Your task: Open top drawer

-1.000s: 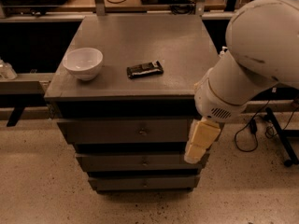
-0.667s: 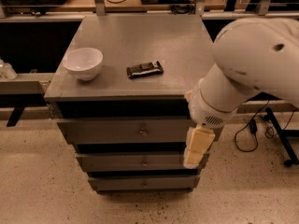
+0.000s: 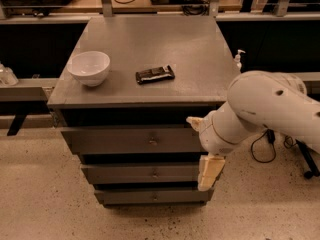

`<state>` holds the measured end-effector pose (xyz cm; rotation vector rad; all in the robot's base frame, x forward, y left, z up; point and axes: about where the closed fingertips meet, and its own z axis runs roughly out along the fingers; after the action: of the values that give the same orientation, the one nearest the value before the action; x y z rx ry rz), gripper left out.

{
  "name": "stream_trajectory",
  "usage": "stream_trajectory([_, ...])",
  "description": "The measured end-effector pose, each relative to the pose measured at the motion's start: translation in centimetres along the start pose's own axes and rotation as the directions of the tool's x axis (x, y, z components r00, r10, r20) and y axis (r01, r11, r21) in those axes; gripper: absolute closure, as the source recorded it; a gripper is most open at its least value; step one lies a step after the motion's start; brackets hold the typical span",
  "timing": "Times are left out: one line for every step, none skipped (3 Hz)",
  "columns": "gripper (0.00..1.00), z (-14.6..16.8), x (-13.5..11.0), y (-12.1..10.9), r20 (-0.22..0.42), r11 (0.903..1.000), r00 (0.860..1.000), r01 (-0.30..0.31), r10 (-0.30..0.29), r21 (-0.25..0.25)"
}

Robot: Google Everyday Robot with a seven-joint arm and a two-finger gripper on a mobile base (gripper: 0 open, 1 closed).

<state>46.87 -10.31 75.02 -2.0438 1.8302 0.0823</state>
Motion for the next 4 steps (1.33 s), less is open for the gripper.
stream_trajectory([0.0,3.0,0.1,-1.5,0.027,0.9971,0.998,0.063,-0.064,0.042])
stream_trajectory([0.0,5.3,1.2,-3.5,0.02,0.9947,0.997,0.068,-0.07,0.077])
stream_trajectory([0.0,7.0,2.5,-4.9,0.006,0.9942,0.998,0.056,-0.057,0.092])
stream_trajectory([0.14,8.7,4.5,-6.6,-0.03,0.9955,0.999,0.018,-0.015,0.093])
